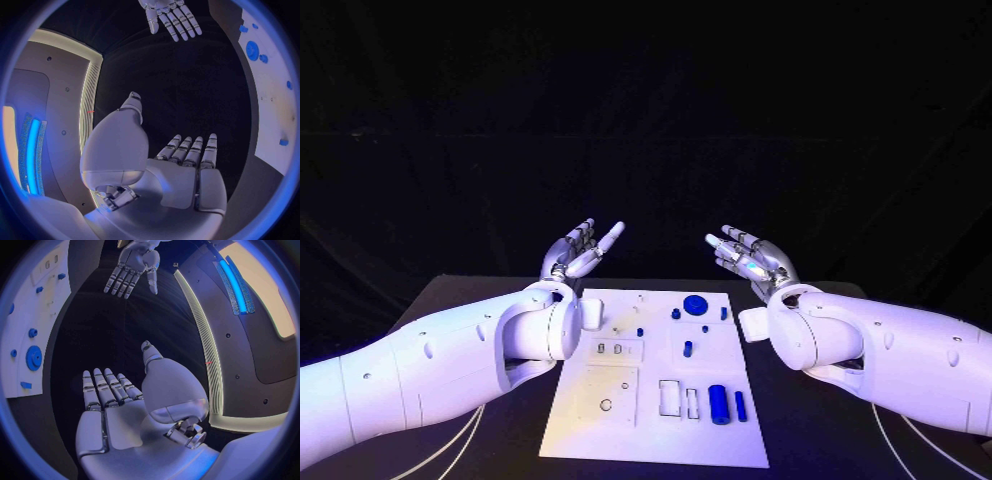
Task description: Assemble the parts on the task board
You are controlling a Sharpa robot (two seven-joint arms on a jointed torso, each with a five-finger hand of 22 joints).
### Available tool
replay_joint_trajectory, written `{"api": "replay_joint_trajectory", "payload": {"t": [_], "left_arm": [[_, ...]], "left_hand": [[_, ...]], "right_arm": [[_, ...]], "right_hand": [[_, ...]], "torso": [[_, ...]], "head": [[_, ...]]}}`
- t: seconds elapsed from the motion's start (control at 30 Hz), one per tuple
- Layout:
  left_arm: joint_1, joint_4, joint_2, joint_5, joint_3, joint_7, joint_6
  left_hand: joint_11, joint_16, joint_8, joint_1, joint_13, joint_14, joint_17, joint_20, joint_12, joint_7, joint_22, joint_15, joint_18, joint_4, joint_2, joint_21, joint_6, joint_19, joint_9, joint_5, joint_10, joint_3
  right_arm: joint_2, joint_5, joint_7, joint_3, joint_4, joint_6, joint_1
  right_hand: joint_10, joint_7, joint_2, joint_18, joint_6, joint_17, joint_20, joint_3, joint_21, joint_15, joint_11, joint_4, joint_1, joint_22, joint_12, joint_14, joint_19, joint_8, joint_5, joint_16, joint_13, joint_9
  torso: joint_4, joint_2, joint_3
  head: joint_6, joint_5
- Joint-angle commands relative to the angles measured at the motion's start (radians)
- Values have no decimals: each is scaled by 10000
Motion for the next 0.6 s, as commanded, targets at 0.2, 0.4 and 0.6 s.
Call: {"api": "replay_joint_trajectory", "payload": {"t": [0.2, 0.4, 0.6], "left_arm": [[13, 11, 21, 50, 10, -126, 455], [140, 238, -743, -164, 10, -101, 1228], [271, 587, -1095, -477, 11, -243, 1617]], "left_hand": [[614, 1760, 1465, 1503, 674, 6278, 759, 20, 1615, 1220, 816, -97, 907, -68, 931, 1745, 5572, 4855, 734, 50, 6248, 637], [168, 2196, 1765, 1975, 665, 8104, 980, -56, 1940, 883, 949, -655, 1381, -509, 1186, 2324, 6692, 6136, 730, 23, 7835, 581], [-36, 2217, 1785, 2268, 615, 8856, 1119, -246, 1891, 709, 953, -887, 1385, -847, 1318, 2528, 7231, 6676, 648, 17, 8570, 507]], "right_arm": [[55, -1031, -977, -239, -238, 2302, 323], [-93, -5579, -1119, -224, -769, 1114, 622], [-111, -6832, -1549, -220, -827, 1204, 814]], "right_hand": [[5244, 1191, -156, 817, 4699, 249, 67, 550, 1823, -512, -376, -1492, 1843, 776, 794, 5309, 4181, 782, -105, 797, 228, 315], [6098, 1009, -261, 928, 5904, 274, -67, 787, 2230, -793, -626, -1854, 1869, 877, 741, 6338, 4905, 789, -158, 860, 230, 301], [6864, 795, -391, 928, 6496, 372, -354, 1140, 2639, -1098, -861, -2206, 1752, 1000, 544, 7296, 5557, 703, -135, 871, 233, 290]], "torso": [[-2, -2, 1], [-7, 258, 11], [20, 486, -17]], "head": [[0, 1], [-161, -150], [-141, -220]]}}
